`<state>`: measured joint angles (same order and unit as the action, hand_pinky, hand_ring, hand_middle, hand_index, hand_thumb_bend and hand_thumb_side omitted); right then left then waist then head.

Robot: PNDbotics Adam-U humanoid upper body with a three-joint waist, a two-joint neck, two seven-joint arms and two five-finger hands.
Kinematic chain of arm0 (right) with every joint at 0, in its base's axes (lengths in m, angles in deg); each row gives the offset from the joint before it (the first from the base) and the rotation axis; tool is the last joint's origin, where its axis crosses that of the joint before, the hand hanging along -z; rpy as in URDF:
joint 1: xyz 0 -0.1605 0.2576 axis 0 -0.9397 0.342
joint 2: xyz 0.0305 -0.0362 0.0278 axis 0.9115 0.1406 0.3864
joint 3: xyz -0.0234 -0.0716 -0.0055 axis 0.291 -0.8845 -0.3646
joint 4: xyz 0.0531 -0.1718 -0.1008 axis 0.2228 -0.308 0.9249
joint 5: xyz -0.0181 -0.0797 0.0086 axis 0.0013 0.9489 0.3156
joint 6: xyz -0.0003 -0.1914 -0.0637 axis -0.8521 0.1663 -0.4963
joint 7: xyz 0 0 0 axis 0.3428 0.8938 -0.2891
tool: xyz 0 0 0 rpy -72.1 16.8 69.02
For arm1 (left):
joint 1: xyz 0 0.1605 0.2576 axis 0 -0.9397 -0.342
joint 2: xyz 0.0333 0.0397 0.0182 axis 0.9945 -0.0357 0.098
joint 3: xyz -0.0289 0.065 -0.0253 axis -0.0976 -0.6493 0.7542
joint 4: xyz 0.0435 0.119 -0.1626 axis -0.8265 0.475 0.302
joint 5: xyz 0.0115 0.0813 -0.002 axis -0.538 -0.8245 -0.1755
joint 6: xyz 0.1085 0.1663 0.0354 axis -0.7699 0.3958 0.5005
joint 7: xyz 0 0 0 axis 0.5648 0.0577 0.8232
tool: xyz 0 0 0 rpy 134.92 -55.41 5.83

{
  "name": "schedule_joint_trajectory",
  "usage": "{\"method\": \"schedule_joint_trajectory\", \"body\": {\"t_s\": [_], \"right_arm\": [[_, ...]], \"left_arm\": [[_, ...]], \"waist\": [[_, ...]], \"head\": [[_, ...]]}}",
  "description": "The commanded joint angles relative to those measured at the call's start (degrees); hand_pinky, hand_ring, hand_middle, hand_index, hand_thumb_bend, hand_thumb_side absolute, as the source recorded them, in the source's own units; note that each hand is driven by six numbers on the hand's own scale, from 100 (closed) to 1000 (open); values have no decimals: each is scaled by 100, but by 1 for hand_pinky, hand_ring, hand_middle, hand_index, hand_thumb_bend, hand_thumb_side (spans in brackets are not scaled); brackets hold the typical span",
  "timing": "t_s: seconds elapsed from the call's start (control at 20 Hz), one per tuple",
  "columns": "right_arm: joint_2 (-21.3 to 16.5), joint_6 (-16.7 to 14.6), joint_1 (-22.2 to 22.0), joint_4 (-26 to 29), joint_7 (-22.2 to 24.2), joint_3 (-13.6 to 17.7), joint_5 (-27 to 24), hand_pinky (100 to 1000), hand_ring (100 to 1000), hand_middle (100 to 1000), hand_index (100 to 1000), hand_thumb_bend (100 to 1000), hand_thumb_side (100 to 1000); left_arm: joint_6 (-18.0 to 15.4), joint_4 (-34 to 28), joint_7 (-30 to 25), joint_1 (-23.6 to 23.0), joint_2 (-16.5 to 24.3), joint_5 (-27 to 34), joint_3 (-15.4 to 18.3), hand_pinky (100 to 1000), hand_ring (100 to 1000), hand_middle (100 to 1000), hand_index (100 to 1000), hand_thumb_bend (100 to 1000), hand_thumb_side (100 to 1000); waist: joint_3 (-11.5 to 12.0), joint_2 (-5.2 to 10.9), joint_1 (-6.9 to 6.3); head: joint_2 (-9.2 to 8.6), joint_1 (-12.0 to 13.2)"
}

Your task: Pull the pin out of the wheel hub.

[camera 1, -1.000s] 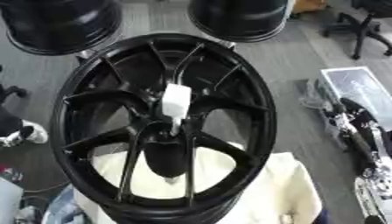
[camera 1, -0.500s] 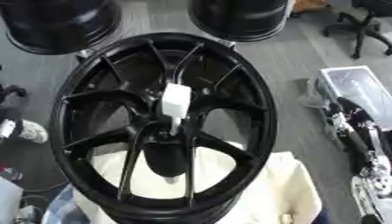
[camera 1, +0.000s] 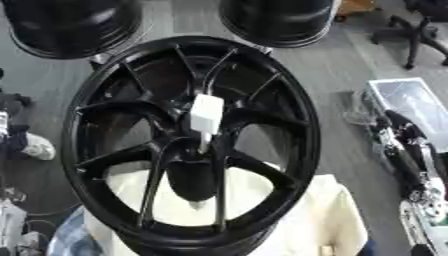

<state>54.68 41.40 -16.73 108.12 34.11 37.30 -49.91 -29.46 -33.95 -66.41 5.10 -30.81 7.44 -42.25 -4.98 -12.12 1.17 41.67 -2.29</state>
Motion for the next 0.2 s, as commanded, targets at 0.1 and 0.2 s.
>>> {"method": "schedule_joint_trajectory", "body": {"t_s": [0.1, 0.2], "right_arm": [[-42, -10, 40, 127, 22, 17, -31, 800, 761, 734, 837, 189, 483], [-53, -12, 39, 131, 15, 27, -30, 800, 761, 734, 837, 190, 483]], "left_arm": [[-5, -124, 11, 17, -13, 28, -28, 691, 815, 698, 801, 322, 803], [-13, -123, 9, -1, -35, 45, -12, 691, 813, 696, 801, 321, 805]], "waist": [[-9, 55, -8], [-2, 52, -18]], "head": [[17, 43], [23, 80]]}}
